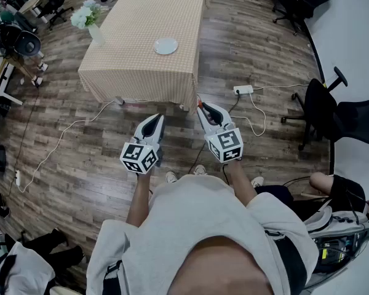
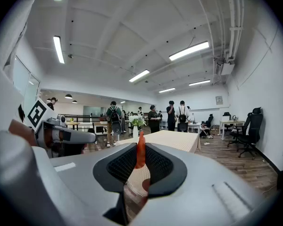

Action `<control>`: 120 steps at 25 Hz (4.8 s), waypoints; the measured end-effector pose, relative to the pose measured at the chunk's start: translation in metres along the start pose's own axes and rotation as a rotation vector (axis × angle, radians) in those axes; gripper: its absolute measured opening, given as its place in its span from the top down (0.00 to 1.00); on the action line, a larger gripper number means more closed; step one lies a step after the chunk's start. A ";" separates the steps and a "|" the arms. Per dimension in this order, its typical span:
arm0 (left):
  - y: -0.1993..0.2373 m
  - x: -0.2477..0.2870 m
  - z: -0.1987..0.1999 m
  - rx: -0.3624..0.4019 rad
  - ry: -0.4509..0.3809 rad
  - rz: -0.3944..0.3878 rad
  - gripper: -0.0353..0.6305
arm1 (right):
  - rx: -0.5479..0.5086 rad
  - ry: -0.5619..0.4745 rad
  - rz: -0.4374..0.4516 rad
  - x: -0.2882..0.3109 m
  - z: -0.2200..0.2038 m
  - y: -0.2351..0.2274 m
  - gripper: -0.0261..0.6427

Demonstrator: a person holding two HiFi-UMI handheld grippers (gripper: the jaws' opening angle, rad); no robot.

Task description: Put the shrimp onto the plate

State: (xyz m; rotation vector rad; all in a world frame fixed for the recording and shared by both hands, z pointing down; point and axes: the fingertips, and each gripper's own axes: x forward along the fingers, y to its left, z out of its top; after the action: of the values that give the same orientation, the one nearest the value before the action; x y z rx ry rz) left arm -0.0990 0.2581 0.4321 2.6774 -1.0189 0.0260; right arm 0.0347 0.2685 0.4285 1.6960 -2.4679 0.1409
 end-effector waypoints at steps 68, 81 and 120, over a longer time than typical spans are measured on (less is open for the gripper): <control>0.032 0.235 -0.020 0.013 0.154 -0.249 0.93 | 0.171 0.081 -0.226 0.051 -0.072 -0.159 0.87; 0.160 0.301 0.003 -0.055 0.168 -0.226 0.93 | 0.150 0.155 -0.194 0.199 -0.054 -0.182 0.87; 0.386 0.390 0.063 -0.160 0.120 0.194 0.93 | 0.079 0.225 0.229 0.500 -0.009 -0.235 0.87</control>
State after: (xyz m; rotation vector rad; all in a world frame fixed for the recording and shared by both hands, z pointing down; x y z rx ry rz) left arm -0.0642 -0.2874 0.5116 2.3962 -1.1848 0.1357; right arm 0.0780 -0.2739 0.5215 1.3343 -2.5033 0.4339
